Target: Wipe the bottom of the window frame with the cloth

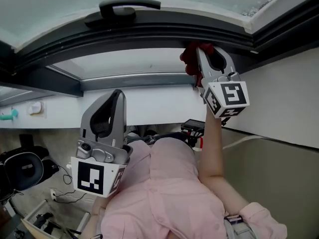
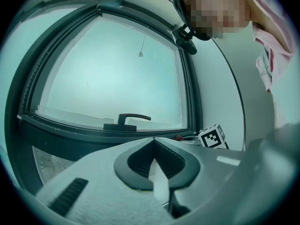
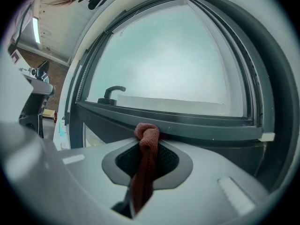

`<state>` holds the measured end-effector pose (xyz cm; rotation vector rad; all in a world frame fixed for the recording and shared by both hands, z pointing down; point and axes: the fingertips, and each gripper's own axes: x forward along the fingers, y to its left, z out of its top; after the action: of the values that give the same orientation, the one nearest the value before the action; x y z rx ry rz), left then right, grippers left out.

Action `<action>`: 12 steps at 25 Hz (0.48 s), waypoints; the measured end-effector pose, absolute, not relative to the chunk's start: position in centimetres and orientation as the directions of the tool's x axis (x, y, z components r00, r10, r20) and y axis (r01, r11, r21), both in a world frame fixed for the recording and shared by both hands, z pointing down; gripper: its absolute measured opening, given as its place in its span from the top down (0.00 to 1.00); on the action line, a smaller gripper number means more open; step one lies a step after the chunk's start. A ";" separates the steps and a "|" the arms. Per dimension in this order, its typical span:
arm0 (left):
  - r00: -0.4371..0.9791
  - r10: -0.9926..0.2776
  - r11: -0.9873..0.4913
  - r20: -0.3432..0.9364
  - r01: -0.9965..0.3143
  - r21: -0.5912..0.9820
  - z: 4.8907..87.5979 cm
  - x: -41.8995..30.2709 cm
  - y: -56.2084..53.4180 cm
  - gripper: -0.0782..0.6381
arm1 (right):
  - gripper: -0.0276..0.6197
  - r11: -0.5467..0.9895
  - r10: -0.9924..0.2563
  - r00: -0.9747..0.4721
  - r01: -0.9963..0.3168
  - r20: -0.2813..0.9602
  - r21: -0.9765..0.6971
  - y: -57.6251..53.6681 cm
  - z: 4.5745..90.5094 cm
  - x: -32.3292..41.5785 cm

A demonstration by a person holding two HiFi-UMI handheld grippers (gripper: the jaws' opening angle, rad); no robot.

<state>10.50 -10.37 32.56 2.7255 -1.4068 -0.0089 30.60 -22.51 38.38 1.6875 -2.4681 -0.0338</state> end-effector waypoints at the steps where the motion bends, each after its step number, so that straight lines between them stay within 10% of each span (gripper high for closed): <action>1: 0.579 -0.814 -0.577 0.030 -0.814 0.069 32.6 10.4 -10.3 0.89 | 0.88 0.367 -0.928 -0.355 -0.924 0.113 0.105 -22.5 38.4 30.6; 12: 0.566 -0.824 -0.563 0.031 -0.823 0.079 32.8 8.9 -10.0 0.89 | 0.88 0.379 -0.922 -0.363 -0.917 0.132 0.123 -22.5 38.5 31.1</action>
<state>8.91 -10.01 32.84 2.7047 -1.4249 -0.0142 31.10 -22.46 38.47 1.6568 -2.4551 -0.0417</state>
